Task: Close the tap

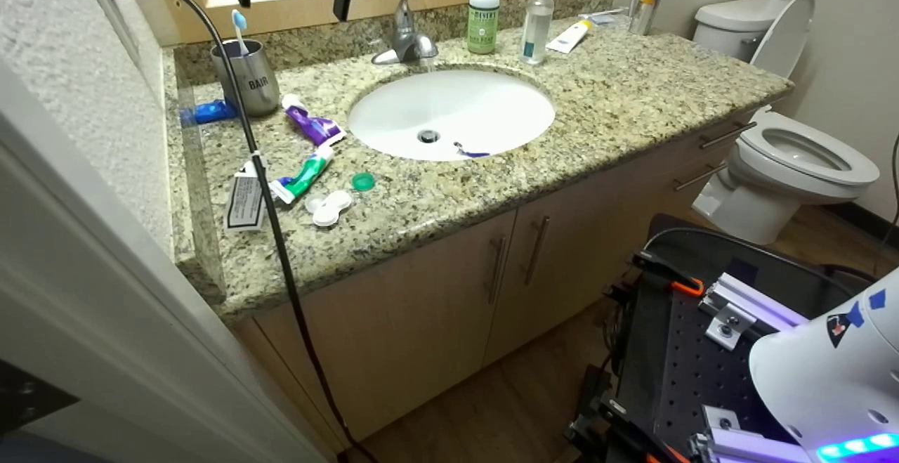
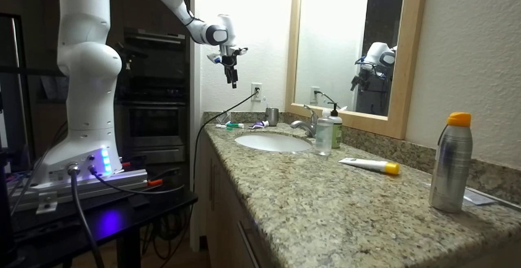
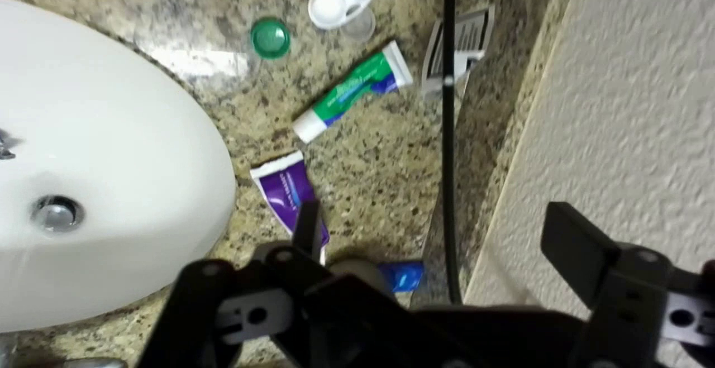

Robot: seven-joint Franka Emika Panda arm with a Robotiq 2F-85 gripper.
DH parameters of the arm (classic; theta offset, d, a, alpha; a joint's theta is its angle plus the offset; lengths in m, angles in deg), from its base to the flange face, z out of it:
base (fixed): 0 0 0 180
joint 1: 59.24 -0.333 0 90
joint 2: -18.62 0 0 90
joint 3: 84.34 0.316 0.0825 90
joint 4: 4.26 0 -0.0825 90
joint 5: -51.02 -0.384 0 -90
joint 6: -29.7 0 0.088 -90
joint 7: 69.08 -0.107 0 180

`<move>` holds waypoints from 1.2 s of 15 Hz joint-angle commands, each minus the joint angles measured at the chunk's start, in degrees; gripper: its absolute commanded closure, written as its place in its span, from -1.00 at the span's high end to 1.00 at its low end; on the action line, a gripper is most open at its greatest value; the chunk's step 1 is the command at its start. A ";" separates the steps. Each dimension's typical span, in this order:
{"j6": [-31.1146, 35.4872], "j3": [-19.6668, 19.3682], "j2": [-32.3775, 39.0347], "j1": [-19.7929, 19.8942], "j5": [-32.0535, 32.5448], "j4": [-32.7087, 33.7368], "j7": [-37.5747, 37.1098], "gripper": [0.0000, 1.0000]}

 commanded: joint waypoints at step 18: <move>16.67 -8.01 20.63 5.57 -8.01 30.13 -29.38 1.00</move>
